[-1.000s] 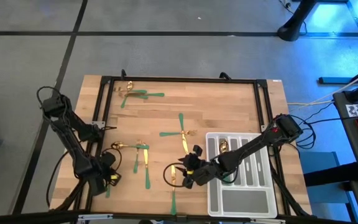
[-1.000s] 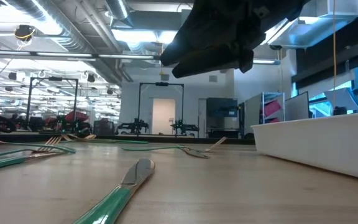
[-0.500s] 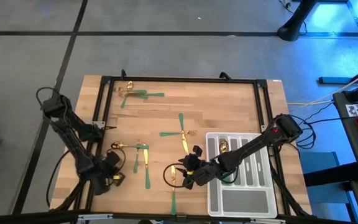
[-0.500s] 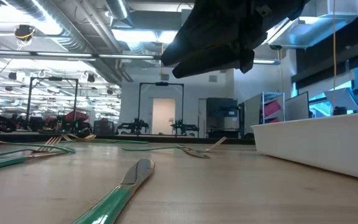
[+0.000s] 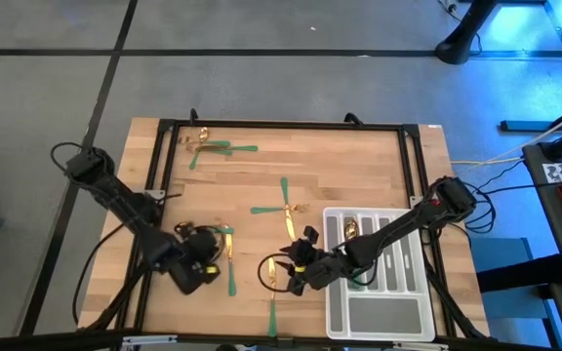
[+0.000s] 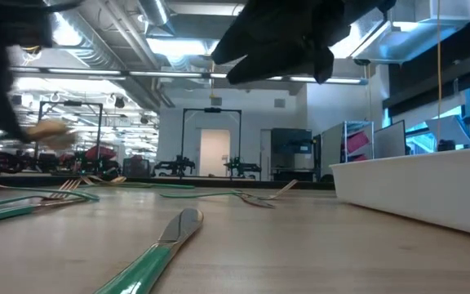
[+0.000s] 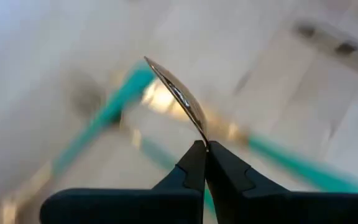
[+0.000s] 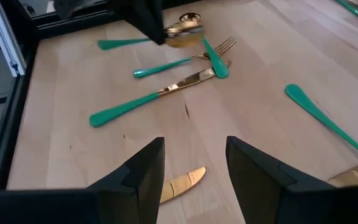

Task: Sort silverware
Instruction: Put the bottom left green spoon into the silverware rack

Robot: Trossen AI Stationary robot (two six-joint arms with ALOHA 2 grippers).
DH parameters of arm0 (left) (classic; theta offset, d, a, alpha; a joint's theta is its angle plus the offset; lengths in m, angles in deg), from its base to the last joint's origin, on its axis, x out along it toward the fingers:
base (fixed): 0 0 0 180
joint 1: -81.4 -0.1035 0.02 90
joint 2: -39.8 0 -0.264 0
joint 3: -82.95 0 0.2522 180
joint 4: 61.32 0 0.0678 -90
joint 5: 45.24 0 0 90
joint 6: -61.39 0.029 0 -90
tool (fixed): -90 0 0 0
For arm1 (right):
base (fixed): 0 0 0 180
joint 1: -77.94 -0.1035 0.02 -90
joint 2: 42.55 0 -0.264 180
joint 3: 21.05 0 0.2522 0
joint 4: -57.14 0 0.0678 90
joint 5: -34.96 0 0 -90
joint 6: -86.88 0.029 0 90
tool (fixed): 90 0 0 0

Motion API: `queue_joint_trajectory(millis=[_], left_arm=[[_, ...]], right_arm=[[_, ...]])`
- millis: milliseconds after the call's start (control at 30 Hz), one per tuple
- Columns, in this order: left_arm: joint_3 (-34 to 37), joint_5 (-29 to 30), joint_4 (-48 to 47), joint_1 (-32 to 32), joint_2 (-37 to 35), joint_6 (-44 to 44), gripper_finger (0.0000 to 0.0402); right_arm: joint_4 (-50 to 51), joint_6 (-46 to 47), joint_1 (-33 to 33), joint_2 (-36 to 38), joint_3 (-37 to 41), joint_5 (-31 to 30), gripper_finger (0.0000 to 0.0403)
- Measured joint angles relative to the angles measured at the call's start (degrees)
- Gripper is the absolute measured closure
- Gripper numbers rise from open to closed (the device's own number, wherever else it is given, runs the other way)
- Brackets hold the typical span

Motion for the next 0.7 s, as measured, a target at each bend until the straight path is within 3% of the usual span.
queue_joint_trajectory(millis=[233, 367, 533, 700], left_arm=[[-1.07, 1.37, 18.07, -8.28, -0.04, 29.31, 0.0399], [-1.07, 1.58, 26.09, -9.6, -0.07, 42.53, 0.0399], [-1.07, 2.55, 32.59, -9.32, -0.07, 55.63, 0.0399], [-1.06, 1.02, 33.4, -9.21, -0.11, 57.98, 0.04]], right_arm=[[-13.41, 4.44, -5.99, -5.11, 4.87, -8.04, 0.023], [-20.77, 7.34, -5.36, -7.36, 5.3, -12.6, 0.023], [-21.0, 1.6, -1.48, -6.72, 5.38, -7.11, 0.023], [-20.76, -14.34, 1.26, -1.55, 5.27, 4.04, 0.023]])
